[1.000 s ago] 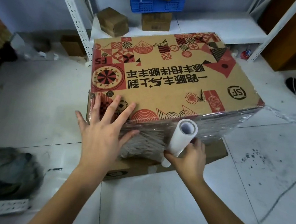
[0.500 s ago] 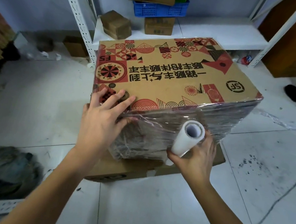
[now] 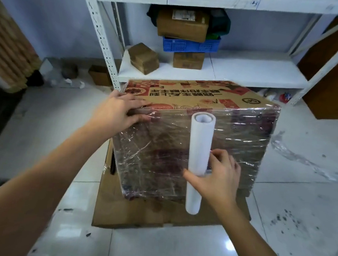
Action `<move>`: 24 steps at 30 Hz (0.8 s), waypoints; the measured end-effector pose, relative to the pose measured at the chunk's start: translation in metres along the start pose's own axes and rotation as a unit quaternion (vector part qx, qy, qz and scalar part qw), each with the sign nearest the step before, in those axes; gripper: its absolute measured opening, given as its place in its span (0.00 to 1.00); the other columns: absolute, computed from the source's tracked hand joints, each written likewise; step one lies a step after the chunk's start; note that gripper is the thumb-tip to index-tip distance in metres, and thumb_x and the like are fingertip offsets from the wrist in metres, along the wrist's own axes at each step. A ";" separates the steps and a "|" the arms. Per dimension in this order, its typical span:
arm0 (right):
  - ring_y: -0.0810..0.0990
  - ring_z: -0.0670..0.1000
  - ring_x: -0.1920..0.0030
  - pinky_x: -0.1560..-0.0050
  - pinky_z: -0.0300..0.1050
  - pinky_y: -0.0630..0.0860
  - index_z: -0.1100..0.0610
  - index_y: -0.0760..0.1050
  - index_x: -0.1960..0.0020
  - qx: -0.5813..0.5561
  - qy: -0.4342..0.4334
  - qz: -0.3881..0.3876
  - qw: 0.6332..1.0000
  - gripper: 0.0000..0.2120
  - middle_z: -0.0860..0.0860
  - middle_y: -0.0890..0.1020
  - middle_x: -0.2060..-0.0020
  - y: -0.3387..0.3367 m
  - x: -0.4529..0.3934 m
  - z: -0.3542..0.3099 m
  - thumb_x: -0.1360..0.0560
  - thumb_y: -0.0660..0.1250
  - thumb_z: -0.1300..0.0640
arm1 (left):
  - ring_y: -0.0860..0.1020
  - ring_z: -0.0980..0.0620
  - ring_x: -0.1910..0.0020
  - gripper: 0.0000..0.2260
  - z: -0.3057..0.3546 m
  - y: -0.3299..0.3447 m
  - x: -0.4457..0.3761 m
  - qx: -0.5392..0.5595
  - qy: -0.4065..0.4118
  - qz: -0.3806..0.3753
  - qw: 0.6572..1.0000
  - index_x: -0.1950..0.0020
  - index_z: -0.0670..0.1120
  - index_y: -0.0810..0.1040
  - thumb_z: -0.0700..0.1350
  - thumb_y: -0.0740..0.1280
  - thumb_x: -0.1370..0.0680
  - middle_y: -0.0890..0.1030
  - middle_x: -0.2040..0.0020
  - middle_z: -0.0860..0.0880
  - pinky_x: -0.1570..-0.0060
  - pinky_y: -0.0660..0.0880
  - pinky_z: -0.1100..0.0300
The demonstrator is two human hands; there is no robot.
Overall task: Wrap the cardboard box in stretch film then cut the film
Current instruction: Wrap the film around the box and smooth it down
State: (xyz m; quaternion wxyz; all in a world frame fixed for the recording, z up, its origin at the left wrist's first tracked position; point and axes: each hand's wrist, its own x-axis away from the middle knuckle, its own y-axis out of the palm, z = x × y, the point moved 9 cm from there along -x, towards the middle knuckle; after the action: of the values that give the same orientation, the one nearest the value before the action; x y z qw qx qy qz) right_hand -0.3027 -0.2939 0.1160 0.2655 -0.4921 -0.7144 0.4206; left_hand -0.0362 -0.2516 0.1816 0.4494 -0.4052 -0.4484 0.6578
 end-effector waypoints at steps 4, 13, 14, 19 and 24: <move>0.79 0.46 0.58 0.51 0.51 0.79 0.45 0.71 0.52 -0.142 0.053 -0.098 0.984 0.17 0.40 0.77 0.62 0.003 -0.027 -0.010 0.37 0.73 0.44 | 0.68 0.43 0.39 0.24 -0.008 -0.009 -0.031 0.051 -0.040 -0.029 0.997 0.33 0.54 0.73 0.59 0.66 0.27 0.76 0.35 0.50 0.37 0.66 0.50; 0.80 0.48 0.55 0.53 0.54 0.80 0.48 0.68 0.42 -0.216 0.083 -0.158 0.960 0.21 0.41 0.77 0.57 0.020 -0.091 -0.024 0.32 0.72 0.47 | 0.65 0.43 0.31 0.30 -0.024 -0.025 -0.066 -0.075 -0.077 0.023 0.994 0.26 0.52 0.63 0.63 0.61 0.25 0.68 0.29 0.48 0.31 0.58 0.40; 0.80 0.48 0.55 0.54 0.54 0.80 0.49 0.68 0.41 -0.213 0.085 -0.157 0.961 0.23 0.42 0.77 0.57 0.020 -0.096 -0.025 0.31 0.72 0.47 | 0.65 0.42 0.30 0.30 -0.019 -0.032 -0.061 -0.102 -0.064 0.088 0.989 0.26 0.48 0.62 0.61 0.61 0.24 0.67 0.28 0.46 0.30 0.57 0.39; 0.80 0.50 0.56 0.54 0.55 0.80 0.50 0.69 0.41 -0.183 0.107 -0.141 0.967 0.24 0.46 0.79 0.57 0.017 -0.114 -0.029 0.33 0.72 0.45 | 0.49 0.49 0.24 0.27 0.046 0.017 -0.041 -0.193 0.097 0.136 0.967 0.24 0.43 0.54 0.57 0.46 0.19 0.55 0.23 0.44 0.25 0.42 0.47; 0.81 0.49 0.59 0.58 0.49 0.80 0.52 0.76 0.51 -0.189 0.107 -0.136 0.967 0.18 0.48 0.82 0.60 0.014 -0.118 -0.034 0.34 0.71 0.42 | 0.54 0.47 0.24 0.28 0.054 0.064 -0.052 -0.170 0.085 0.114 0.975 0.24 0.41 0.56 0.55 0.52 0.20 0.57 0.24 0.44 0.26 0.49 0.46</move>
State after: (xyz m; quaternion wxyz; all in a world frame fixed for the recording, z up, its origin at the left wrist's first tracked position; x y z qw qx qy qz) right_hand -0.2249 -0.3889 0.1248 0.2977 -0.4734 -0.8087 0.1826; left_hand -0.0880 -0.3258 0.1417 0.3326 -0.5786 -0.4643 0.5822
